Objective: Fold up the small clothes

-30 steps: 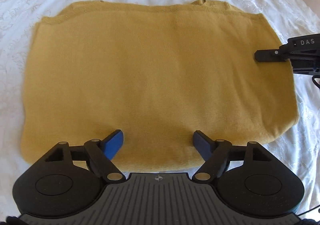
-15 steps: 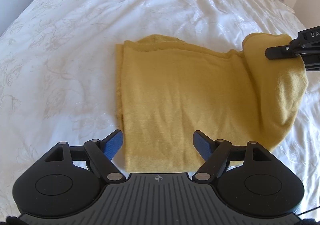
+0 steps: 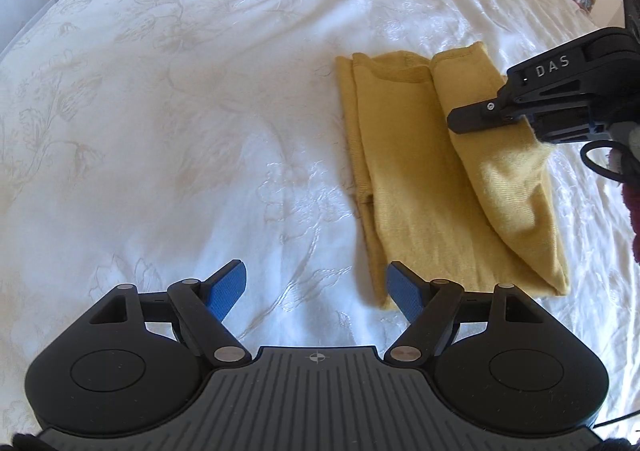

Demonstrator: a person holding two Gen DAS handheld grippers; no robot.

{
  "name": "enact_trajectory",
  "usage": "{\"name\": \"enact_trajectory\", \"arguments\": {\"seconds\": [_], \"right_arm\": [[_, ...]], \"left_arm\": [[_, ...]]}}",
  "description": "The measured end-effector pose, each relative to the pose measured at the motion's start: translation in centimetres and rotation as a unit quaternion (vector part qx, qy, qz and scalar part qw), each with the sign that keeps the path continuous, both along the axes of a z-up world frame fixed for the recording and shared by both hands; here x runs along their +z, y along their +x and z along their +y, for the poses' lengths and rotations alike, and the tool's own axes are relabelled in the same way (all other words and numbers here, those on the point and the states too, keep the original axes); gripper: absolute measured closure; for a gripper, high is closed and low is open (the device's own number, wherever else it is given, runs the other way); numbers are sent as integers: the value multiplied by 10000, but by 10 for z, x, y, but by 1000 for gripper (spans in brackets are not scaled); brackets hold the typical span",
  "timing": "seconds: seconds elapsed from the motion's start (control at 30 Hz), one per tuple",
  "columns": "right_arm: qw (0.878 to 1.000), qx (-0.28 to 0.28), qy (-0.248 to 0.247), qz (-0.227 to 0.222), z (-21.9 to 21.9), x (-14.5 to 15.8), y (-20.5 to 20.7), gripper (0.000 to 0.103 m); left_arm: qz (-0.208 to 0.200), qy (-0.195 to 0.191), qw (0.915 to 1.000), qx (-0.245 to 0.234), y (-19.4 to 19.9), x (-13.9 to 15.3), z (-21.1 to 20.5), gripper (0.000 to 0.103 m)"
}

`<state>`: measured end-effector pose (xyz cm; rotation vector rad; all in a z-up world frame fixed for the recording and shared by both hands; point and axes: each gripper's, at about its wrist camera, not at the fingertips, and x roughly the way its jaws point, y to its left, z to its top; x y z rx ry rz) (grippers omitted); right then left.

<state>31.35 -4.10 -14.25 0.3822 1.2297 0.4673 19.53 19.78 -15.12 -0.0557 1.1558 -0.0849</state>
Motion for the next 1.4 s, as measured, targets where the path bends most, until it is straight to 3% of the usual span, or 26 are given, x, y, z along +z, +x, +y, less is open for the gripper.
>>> {"name": "enact_trajectory", "arguments": {"seconds": [0.17,0.3,0.4,0.57,0.73,0.9,1.07,1.13,1.23,1.4], "right_arm": [[9988,369,-308,129,32,-12,0,64],[9966,686,448,12,31,5,-10,63],[9951,625,705,-289,14,25,-21,63],[9976,232,209,-622,-27,31,-35,63],[9972,380,-281,-588,-39,16,-52,63],[9977,453,-320,-396,-34,-6,-77,63],[9970,615,-428,204,-23,-44,-100,63],[9975,580,-361,199,-24,-42,-105,63],[9988,430,-197,84,-33,-31,-105,50],[9980,274,-293,-493,-51,-3,-94,43]], "left_arm": [[248,-191,9993,209,6,-11,14,27],[341,-291,9986,275,11,-14,20,27],[308,-283,9988,241,18,-12,21,27],[142,-299,9994,98,33,-2,21,27],[-53,-305,9995,-82,54,8,14,27],[-190,-303,9988,-324,81,12,-3,27],[-314,-139,9972,-670,109,1,-36,27],[-338,-64,9965,-764,118,-6,-47,27],[-377,2,9963,-772,133,-18,-57,27],[-344,228,9982,-426,158,-35,-53,26]]}}
